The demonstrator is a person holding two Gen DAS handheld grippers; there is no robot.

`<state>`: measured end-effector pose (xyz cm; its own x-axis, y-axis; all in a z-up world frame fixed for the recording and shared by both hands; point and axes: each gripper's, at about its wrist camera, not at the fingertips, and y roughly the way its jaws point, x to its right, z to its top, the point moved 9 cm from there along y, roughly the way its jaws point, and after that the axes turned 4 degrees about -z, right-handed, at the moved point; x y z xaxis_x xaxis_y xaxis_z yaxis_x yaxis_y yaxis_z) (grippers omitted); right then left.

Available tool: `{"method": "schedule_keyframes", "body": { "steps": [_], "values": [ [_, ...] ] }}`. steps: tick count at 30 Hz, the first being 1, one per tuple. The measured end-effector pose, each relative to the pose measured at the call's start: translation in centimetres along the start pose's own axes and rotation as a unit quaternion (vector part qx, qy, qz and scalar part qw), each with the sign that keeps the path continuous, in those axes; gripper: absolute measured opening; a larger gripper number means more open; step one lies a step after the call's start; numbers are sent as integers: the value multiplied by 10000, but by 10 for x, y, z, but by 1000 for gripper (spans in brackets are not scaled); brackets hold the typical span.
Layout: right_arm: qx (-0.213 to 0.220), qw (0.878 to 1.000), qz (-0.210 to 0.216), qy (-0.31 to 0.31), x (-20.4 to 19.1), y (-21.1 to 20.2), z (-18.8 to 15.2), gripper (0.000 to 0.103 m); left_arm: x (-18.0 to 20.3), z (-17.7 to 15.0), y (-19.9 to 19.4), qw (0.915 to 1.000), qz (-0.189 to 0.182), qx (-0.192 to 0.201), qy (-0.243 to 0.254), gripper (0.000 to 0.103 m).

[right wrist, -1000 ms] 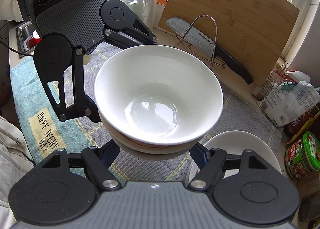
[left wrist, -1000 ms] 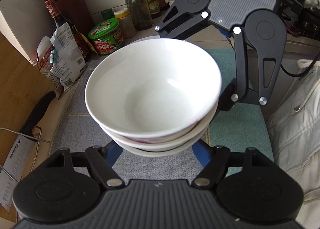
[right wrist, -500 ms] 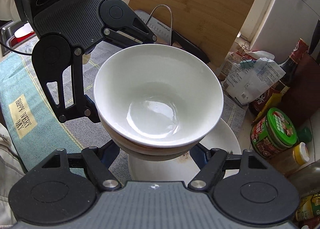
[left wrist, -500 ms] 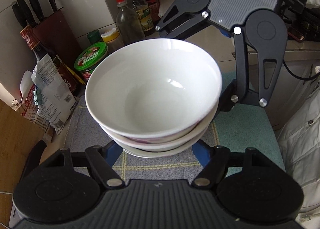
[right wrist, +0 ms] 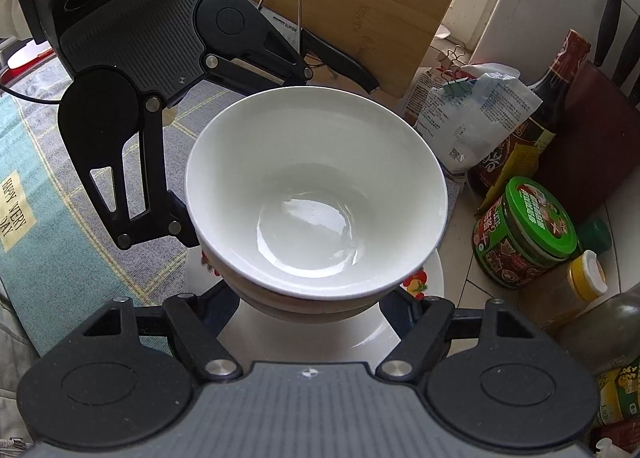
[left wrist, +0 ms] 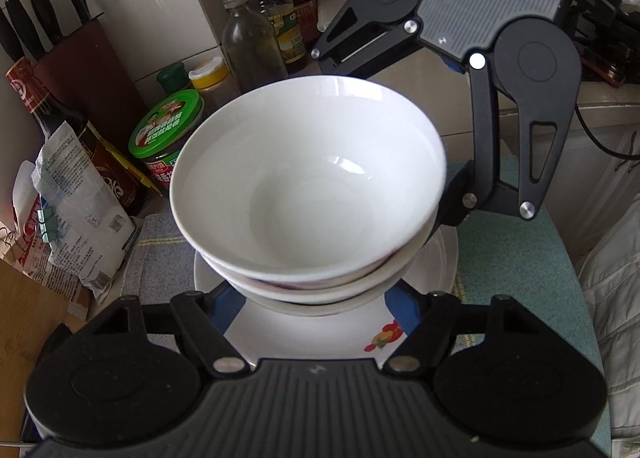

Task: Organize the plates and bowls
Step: 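Lower the bowl stack onto the flower-print plates with both tools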

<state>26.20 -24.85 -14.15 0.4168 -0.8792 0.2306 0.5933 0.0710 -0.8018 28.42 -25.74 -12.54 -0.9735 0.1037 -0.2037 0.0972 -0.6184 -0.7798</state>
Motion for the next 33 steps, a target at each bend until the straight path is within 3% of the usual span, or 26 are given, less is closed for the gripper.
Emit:
{"method": "schedule_keyframes", "body": {
  "steps": [33],
  "values": [
    [-201, 9997, 130, 103, 9, 18, -9, 81, -8, -6, 26, 9997, -137, -18, -216, 76]
  ]
}}
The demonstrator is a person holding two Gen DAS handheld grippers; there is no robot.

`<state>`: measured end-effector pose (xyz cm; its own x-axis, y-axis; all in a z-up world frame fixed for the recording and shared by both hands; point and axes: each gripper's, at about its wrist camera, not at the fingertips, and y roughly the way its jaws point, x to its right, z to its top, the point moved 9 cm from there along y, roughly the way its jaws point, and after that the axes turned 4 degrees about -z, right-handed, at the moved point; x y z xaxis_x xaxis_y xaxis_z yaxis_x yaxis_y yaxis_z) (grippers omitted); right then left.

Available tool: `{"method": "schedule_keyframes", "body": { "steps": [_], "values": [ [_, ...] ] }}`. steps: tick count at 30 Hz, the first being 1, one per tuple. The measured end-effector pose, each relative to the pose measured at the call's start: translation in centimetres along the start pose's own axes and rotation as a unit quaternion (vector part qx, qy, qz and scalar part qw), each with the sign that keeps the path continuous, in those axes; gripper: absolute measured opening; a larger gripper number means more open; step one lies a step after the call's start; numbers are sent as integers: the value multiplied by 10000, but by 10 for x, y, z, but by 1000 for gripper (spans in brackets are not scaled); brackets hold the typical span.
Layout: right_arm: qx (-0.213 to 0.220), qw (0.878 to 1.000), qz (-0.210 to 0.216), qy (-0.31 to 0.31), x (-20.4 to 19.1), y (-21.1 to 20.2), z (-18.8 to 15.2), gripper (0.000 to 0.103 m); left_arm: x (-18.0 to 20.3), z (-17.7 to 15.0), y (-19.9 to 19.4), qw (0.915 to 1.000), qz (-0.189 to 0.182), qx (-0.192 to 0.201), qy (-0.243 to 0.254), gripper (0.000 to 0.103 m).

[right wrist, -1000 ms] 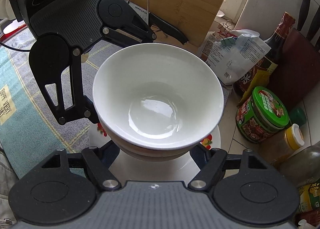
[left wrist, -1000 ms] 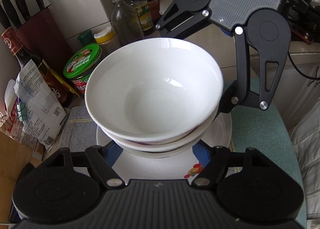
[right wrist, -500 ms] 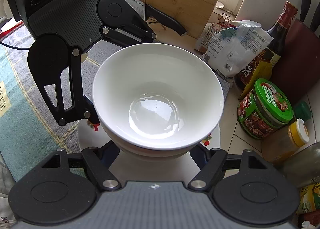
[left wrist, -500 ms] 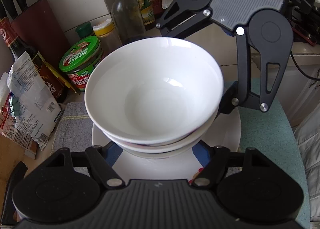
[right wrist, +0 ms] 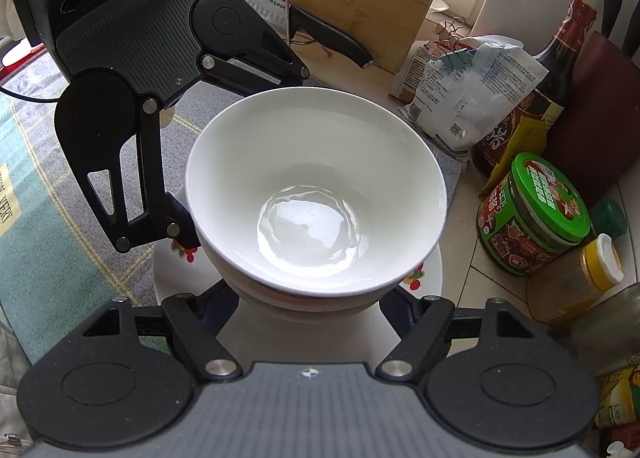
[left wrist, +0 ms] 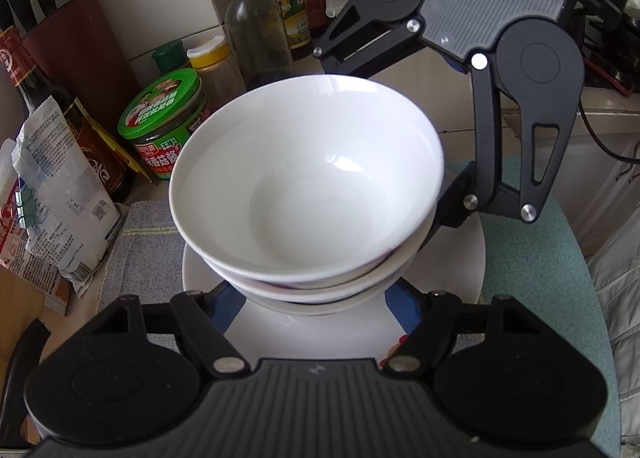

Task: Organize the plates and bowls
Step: 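Lower the bowl stack onto the flower-print plates with both tools, then open the left tool and withdraw both tools from the stack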

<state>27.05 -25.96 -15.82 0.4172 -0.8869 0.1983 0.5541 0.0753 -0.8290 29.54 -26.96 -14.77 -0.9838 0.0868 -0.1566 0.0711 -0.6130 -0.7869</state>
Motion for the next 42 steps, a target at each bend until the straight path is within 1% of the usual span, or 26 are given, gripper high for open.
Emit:
{"method": "schedule_keyframes", "body": {
  "steps": [2, 4, 5, 6, 7, 8, 11, 13, 14, 15, 16, 19, 20, 22, 24, 25, 26, 27, 28, 29, 31, 33, 36, 38, 40, 42],
  "values": [
    [13, 10000, 12, 39, 1, 0, -1, 84, 0, -1, 0, 10000, 12, 47, -44, 77],
    [119, 9998, 13, 132, 2, -2, 1, 102, 0, -2, -2, 9999, 4, 110, -84, 80],
    [198, 9997, -19, 158, 3, -5, 3, 103, 1, -2, -4, 9998, 28, 161, -73, 84],
    [243, 9996, -35, 160, 4, -7, 4, 103, 2, -2, -6, 9998, 62, 206, -44, 92],
    [236, 9996, -51, 157, 5, -8, 5, 103, 3, -3, -8, 9997, 92, 226, -23, 95],
    [233, 9996, -80, 150, 5, -9, 5, 103, 4, -4, -10, 9996, 131, 241, -18, 95],
    [230, 9996, -114, 150, 4, -12, 3, 103, 4, -8, -20, 9984, 424, 332, -157, 95],
    [238, 9995, -172, 149, 3, -14, 2, 103, 4, -12, -28, 9966, 555, 419, -448, 96],
    [250, 9994, -188, 160, 2, -16, 2, 103, 3, -15, -34, 9943, 652, 493, -679, 97],
    [245, 9993, -204, 186, 2, -18, 1, 103, 2, -17, -41, 9910, 811, 554, -907, 100],
    [239, 9992, -231, 219, 2, -20, 0, 103, 1, -20, -47, 9871, 979, 638, -1091, 100],
    [91, 9980, -417, 459, 4, -24, -2, 103, 3, -26, -68, 9724, 1487, 832, -1591, 102],
    [56, 9976, -431, 540, 3, -25, -2, 103, 4, -29, -76, 9658, 1707, 872, -1748, 102],
    [-59, 9944, -548, 902, 2, -28, -4, 103, 10, -33, -86, 9542, 2040, 923, -1986, 102],
    [-140, 9894, -680, 1275, -3, -34, -5, 103, 17, -37, -96, 9413, 2291, 1012, -2263, 102],
    [-117, 9865, -770, 1439, -6, -39, -6, 103, 21, -39, -101, 9328, 2395, 1111, -2453, 102],
    [-97, 9833, -876, 1592, -9, -43, -6, 103, 26, -41, -104, 9265, 2453, 1139, -2616, 102],
    [-113, 9786, -1027, 1780, -12, -47, -7, 103, 33, -44, -108, 9213, 2502, 1135, -2752, 102],
    [-134, 9742, -1166, 1929, -14, -49, -8, 103, 38, -46, -110, 9178, 2534, 1125, -2842, 102],
    [-163, 9673, -1356, 2135, -18, -52, -9, 103, 44, -48, -112, 9130, 2601, 1083, -2949, 102],
    [-251, 9484, -1685, 2674, -26, -59, -18, 103, 55, -53, -118, 9021, 2791, 908, -3163, 102],
    [-300, 9342, -1747, 3097, -37, -63, -26, 103, 64, -58, -125, 8900, 2925, 779, -3411, 102],
    [-438, 9113, -1828, 3664, -59, -69, -40, 103, 79, -65, -141, 8751, 2935, 761, -3771, 102],
    [-490, 9038, -1876, 3814, -75, -75, -45, 103, 90, -67, -152, 8707, 2974, 775, -3841, 102],
    [-527, 8981, -2046, 3856, -89, -85, -49, 103, 98, -68, -162, 8670, 3081, 761, -3842, 102],
    [-513, 8951, -2123, 3888, -101, -95, -50, 103, 105, -68, -169, 8647, 3091, 704, -3896, 102]
  ]
}}
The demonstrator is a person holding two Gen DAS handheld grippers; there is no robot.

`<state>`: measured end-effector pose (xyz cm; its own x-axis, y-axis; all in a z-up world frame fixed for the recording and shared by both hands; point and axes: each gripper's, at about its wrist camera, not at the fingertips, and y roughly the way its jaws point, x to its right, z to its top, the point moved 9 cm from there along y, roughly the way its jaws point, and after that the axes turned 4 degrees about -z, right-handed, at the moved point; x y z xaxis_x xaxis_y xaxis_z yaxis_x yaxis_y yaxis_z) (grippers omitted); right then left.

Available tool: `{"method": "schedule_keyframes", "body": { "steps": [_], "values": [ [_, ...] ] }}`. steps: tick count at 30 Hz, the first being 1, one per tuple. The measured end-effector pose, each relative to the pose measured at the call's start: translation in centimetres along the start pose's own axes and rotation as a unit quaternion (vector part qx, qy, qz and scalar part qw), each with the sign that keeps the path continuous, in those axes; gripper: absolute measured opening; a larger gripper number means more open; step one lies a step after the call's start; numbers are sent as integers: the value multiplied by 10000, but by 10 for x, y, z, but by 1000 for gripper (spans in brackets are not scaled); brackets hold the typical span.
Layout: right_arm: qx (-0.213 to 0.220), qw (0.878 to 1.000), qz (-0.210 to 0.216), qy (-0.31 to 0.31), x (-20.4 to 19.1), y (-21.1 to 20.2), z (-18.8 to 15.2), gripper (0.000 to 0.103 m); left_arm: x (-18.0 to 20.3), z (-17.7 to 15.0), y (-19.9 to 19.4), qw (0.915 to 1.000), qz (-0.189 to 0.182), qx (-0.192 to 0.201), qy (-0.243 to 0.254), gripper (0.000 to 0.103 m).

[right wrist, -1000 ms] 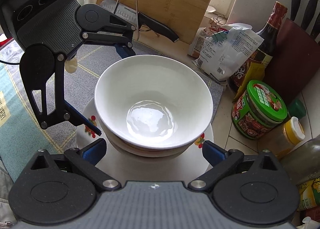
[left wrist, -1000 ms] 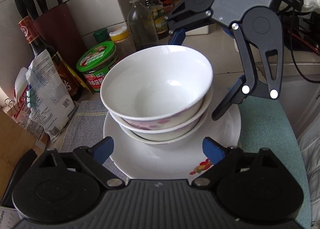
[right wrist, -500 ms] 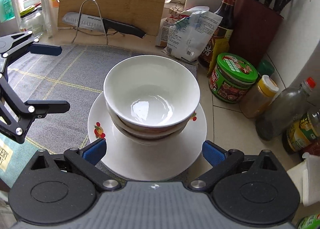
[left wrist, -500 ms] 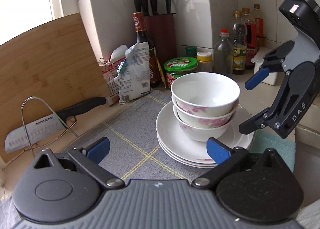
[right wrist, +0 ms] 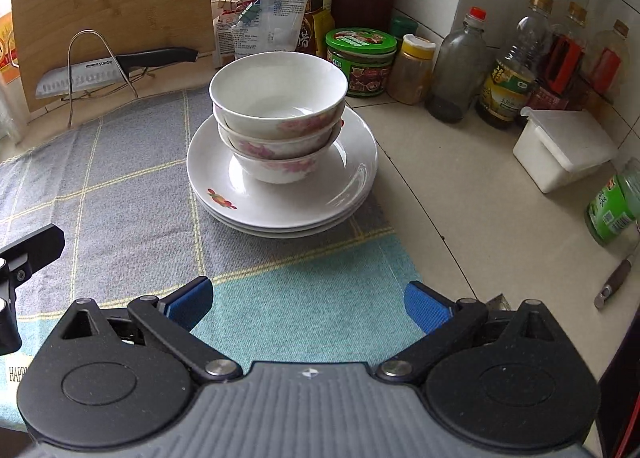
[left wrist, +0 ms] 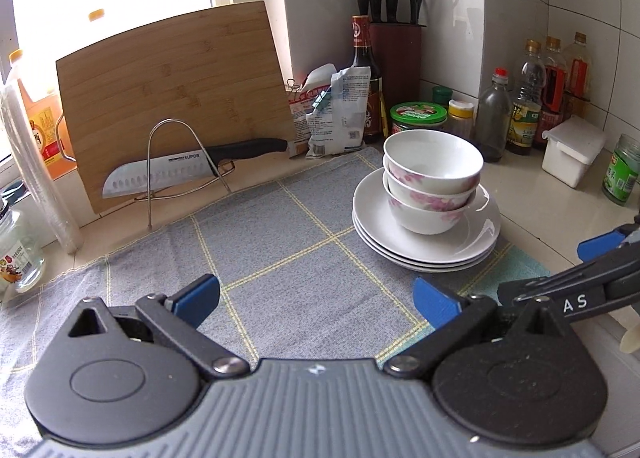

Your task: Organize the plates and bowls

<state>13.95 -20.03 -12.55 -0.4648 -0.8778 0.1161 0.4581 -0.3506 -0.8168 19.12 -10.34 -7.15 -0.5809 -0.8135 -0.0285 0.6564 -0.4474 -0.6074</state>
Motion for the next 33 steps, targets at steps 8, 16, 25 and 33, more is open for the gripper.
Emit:
{"method": "schedule_keyframes", "body": {
  "steps": [8, 16, 25, 33],
  "values": [
    [346, 9992, -115, 142, -1, -47, -7, 103, 6, -1, -28, 9999, -80, -73, -22, 102],
    [673, 9973, -152, 242, 1, -77, -4, 103, 7, 7, -47, 9998, -92, 53, -165, 102],
    [851, 9958, -106, 320, 3, -90, -1, 103, 5, 10, -53, 9994, -71, 95, -336, 102],
    [892, 9954, -142, 322, 3, -91, 3, 103, 6, 12, -52, 9992, -121, 95, -363, 102]
  ]
}}
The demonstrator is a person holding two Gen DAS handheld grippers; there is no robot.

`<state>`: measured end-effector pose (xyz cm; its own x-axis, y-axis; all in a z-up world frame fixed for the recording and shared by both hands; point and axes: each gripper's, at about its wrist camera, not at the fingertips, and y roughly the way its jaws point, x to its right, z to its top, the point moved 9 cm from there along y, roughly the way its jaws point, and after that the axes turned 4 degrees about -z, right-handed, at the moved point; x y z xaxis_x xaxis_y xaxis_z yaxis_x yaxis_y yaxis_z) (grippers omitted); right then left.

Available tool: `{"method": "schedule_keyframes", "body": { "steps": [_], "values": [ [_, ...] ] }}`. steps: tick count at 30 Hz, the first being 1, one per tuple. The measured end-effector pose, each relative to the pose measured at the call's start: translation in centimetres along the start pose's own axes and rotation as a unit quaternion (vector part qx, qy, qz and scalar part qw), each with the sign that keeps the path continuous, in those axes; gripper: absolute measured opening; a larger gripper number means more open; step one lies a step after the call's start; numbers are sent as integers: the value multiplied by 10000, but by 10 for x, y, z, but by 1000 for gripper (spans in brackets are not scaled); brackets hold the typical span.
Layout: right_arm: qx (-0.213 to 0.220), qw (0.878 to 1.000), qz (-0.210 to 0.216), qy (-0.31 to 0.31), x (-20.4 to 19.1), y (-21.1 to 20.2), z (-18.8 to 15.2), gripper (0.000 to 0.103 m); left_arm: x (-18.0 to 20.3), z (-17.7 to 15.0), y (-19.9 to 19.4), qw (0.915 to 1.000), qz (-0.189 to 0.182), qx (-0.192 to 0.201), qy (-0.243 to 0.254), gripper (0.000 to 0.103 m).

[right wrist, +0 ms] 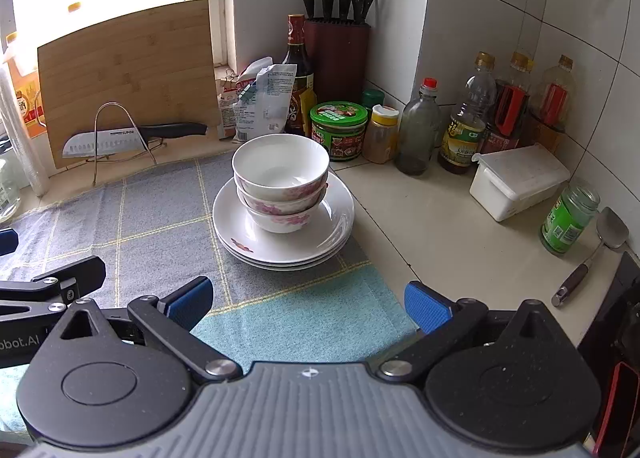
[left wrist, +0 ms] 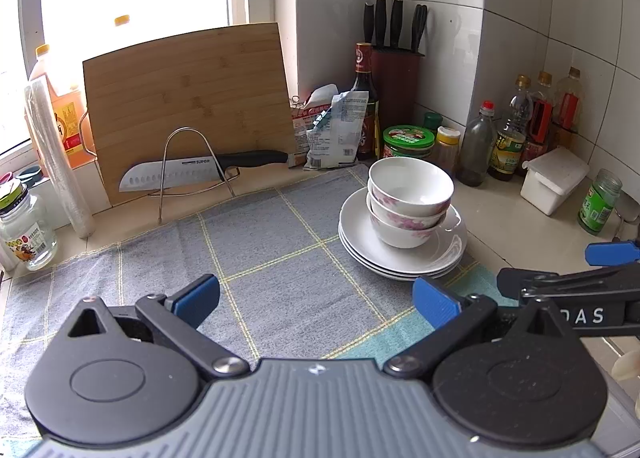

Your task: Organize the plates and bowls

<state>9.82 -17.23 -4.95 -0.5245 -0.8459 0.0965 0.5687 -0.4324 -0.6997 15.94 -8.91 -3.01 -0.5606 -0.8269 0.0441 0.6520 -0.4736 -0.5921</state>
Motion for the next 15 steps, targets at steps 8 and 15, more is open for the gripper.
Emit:
{"method": "schedule_keyframes", "body": {
  "steps": [8, 15],
  "values": [
    [5, 10000, -24, 20, 1, -1, 0, 103, 2, 3, -1, 10000, -12, 22, 7, 102],
    [11, 10000, -55, 26, 2, 0, 2, 103, 2, 3, -1, 10000, -21, 24, 5, 102]
  ]
}}
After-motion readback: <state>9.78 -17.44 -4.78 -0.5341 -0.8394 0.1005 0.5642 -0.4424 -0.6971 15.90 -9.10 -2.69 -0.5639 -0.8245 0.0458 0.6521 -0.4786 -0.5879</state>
